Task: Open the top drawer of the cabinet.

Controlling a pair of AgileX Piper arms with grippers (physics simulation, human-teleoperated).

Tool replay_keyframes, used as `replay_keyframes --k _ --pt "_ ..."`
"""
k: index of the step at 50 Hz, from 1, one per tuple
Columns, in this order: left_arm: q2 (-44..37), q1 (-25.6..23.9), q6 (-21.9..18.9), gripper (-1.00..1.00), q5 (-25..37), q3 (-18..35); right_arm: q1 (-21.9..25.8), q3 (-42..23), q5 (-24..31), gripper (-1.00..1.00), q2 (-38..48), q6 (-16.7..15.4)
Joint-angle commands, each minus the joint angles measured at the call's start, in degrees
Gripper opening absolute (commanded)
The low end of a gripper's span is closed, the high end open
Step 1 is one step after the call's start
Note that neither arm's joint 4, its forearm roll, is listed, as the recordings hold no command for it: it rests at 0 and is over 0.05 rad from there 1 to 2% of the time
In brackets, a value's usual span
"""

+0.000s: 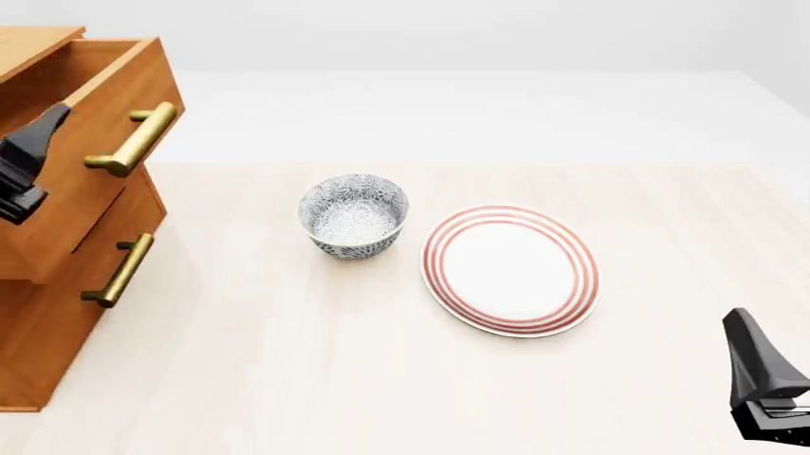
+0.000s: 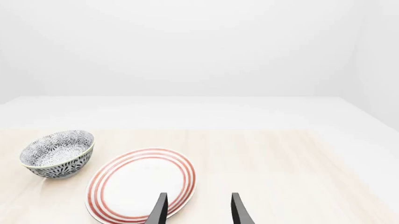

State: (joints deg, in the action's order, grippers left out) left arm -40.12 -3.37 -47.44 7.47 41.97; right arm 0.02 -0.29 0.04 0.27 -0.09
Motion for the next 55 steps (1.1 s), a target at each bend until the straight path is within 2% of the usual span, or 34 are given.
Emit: replay_keyframes --k 1,2,3,5,8,12,20,21,22,23,25,28,33,35,36,49,55 --pt "-2.0 1.8 11.5 1.00 10.3 7.0 0.0 0.0 0.0 1.00 0.0 0.0" --pt "-2.5 1.7 12.1 1.00 10.8 7.5 0.0 0.0 0.0 1.00 0.0 0.0" --pt "-3.9 0.7 14.9 1.00 12.2 9.5 0.0 0.0 0.0 1.00 0.0 0.0" --pt "-4.1 1.4 16.6 1.00 13.8 10.7 0.0 0.0 0.0 1.00 0.0 0.0" --pt "-5.4 -1.9 21.1 1.00 15.0 14.0 0.0 0.0 0.0 1.00 0.0 0.0" --pt "-5.3 0.5 20.5 1.00 17.1 14.8 0.0 0.0 0.0 1.00 0.0 0.0" --pt "-7.3 2.0 25.6 1.00 21.5 18.3 0.0 0.0 0.0 1.00 0.0 0.0" --pt "-8.0 0.8 27.7 1.00 22.3 19.4 0.0 0.0 0.0 1.00 0.0 0.0" --pt "-7.3 3.3 26.4 1.00 23.1 18.8 0.0 0.0 0.0 1.00 0.0 0.0" --pt "-7.1 2.5 26.3 1.00 22.9 19.0 0.0 0.0 0.0 1.00 0.0 0.0" --pt "-7.7 2.9 28.7 1.00 24.5 20.5 0.0 0.0 0.0 1.00 0.0 0.0" --pt "-7.5 4.4 28.6 1.00 25.8 20.9 0.0 0.0 0.0 1.00 0.0 0.0" --pt "-8.7 4.2 30.1 1.00 28.0 23.0 0.0 0.0 0.0 1.00 0.0 0.0" --pt "-10.1 2.6 33.3 1.00 29.1 24.7 0.0 0.0 0.0 1.00 0.0 0.0" --pt "-10.4 3.8 33.7 1.00 30.2 24.9 0.0 0.0 0.0 1.00 0.0 0.0" --pt "-13.0 6.1 36.9 1.00 38.0 31.1 0.0 0.0 0.0 1.00 0.0 0.0" --pt "-15.0 5.7 38.1 1.00 41.1 35.1 0.0 0.0 0.0 1.00 0.0 0.0"
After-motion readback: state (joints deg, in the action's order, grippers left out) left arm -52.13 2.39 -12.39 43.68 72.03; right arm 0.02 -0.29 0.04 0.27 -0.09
